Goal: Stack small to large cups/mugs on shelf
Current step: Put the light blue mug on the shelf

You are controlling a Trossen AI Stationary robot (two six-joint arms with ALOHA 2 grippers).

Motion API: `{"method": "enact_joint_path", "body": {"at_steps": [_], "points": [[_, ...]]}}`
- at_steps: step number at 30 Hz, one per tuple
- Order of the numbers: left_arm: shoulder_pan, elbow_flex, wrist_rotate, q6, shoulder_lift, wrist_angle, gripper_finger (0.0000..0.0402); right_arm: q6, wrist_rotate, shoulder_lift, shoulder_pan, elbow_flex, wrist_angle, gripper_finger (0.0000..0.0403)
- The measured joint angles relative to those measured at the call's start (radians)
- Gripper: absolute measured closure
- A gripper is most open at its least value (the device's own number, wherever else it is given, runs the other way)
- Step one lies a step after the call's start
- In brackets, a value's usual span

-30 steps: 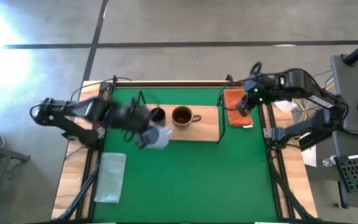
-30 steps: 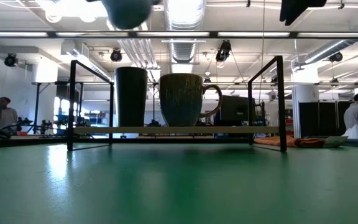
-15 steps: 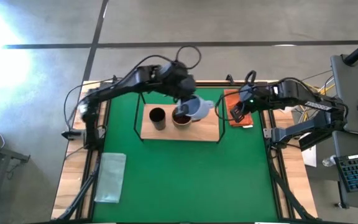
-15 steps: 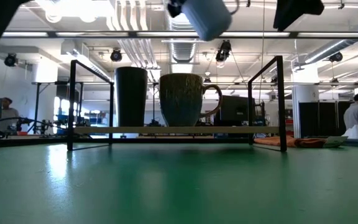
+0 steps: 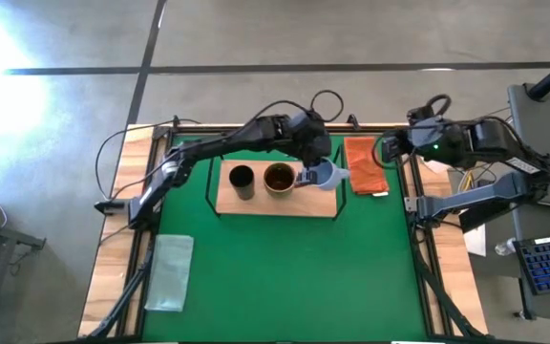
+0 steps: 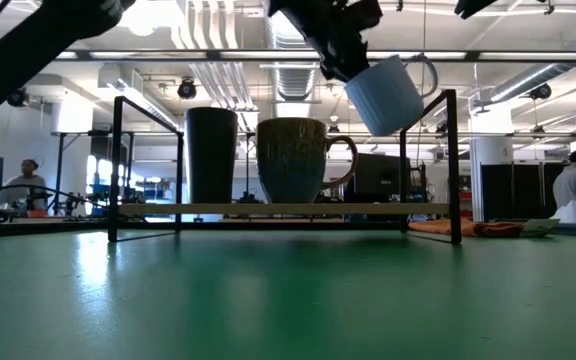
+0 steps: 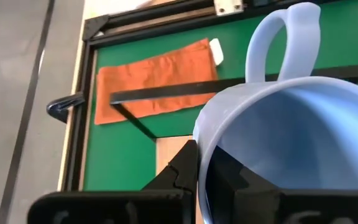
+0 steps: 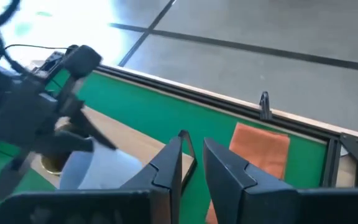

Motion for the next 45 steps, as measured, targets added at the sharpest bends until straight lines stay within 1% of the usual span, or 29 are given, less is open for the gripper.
{"method": "enact_joint_path", "body": {"at_steps": [4, 9, 12, 17, 20, 23, 27, 34, 39, 42, 45], "points": [[0.021, 0.002, -0.027, 0.0, 0.008, 0.029, 0.0402, -0.01, 0.0, 0.017, 0.0, -0.002, 0.005, 0.0344], [0.036, -0.004, -0.028, 0.006, 0.01, -0.053, 0.0402, -0.026, -0.001, 0.058, 0.0, -0.003, 0.006, 0.0344], [0.035, -0.003, -0.03, 0.04, 0.01, -0.083, 0.0402, -0.045, -0.001, 0.078, 0.0, -0.003, 0.009, 0.0344], [0.035, -0.004, -0.036, 0.022, 0.013, -0.105, 0.0401, -0.052, -0.004, 0.092, 0.0, -0.004, 0.011, 0.0344], [0.038, -0.004, -0.079, 0.03, 0.014, -0.104, 0.0401, -0.043, -0.004, 0.093, 0.0, -0.004, 0.015, 0.0344], [0.046, -0.004, -0.085, 0.047, 0.014, -0.097, 0.0401, -0.036, -0.004, 0.091, 0.0, -0.004, 0.018, 0.0344], [0.057, -0.004, -0.081, 0.047, 0.016, -0.09, 0.0401, -0.016, -0.004, 0.09, 0.0, -0.004, 0.018, 0.0344], [0.062, -0.002, -0.049, 0.049, 0.081, -0.094, 0.0401, -0.014, -0.016, 0.103, 0.0, -0.004, 0.035, 0.0344], [0.059, -0.001, -0.036, 0.049, 0.09, -0.091, 0.0401, -0.014, -0.02, 0.108, 0.0, -0.004, 0.036, 0.0344], [0.06, -0.001, -0.003, 0.048, 0.094, -0.09, 0.0401, -0.014, -0.022, 0.111, 0.0, -0.004, 0.036, 0.0344], [0.059, -0.001, 0.004, 0.047, 0.094, -0.082, 0.0401, -0.015, -0.044, 0.115, 0.0, -0.004, 0.036, 0.0344]]}}
